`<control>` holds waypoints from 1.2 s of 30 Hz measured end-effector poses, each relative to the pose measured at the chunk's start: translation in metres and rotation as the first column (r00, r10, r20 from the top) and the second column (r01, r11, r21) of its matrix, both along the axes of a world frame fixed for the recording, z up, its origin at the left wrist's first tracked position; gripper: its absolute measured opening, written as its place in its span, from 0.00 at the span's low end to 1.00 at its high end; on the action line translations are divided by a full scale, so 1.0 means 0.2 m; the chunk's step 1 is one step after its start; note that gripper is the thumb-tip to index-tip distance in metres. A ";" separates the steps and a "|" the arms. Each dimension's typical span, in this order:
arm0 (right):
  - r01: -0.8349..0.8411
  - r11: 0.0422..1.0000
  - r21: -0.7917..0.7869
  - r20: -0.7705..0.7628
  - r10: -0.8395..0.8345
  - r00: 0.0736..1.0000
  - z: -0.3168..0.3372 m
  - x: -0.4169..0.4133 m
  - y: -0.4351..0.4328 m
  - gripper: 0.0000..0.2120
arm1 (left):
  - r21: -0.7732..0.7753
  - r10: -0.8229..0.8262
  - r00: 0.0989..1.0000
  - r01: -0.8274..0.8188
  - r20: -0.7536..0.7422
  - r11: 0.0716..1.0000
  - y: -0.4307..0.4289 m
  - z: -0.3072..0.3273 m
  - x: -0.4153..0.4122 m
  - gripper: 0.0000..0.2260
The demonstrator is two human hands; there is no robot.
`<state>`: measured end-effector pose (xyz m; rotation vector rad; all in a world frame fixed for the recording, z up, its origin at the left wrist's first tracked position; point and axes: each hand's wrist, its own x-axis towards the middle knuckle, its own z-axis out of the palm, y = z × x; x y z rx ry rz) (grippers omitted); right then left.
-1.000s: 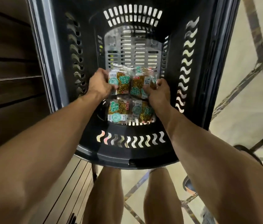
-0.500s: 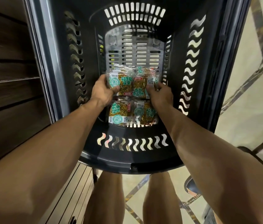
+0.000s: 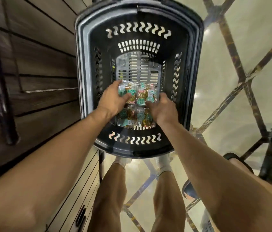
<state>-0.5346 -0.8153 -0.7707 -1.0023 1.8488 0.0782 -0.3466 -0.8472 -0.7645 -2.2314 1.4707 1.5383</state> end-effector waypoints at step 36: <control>-0.844 0.021 -0.536 -0.687 0.569 0.451 3.66 0.42 -0.47 0.35 | -0.486 0.226 0.616 0.292 0.755 0.824 0.24 3.73 0.22 0.26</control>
